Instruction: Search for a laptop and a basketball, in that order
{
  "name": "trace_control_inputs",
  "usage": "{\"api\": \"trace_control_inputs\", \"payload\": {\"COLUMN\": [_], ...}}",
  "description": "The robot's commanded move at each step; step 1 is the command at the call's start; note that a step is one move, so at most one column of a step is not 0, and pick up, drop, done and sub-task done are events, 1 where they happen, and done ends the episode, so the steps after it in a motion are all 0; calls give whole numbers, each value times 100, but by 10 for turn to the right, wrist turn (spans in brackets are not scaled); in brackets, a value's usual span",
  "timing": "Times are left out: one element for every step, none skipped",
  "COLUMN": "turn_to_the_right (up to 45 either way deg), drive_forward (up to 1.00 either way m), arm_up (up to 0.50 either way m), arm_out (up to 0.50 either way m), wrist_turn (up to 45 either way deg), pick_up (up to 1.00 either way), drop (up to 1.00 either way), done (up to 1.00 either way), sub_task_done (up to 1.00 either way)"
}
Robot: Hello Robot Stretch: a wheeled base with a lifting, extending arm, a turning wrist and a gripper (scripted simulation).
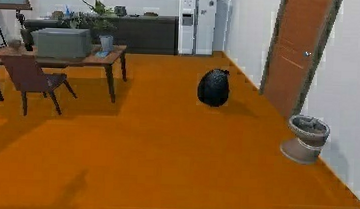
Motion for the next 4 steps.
{"api": "trace_control_inputs", "payload": {"turn_to_the_right": [-240, 0, -240, 0], "drive_forward": [0, 75, 0, 35], "arm_up": [0, 0, 0, 0], "arm_out": [0, 0, 0, 0], "wrist_turn": [0, 0, 0, 0], "pick_up": [0, 0, 0, 0], "drop": [0, 0, 0, 0], "done": [0, 0, 0, 0], "sub_task_done": [0, 0, 0, 0]}}
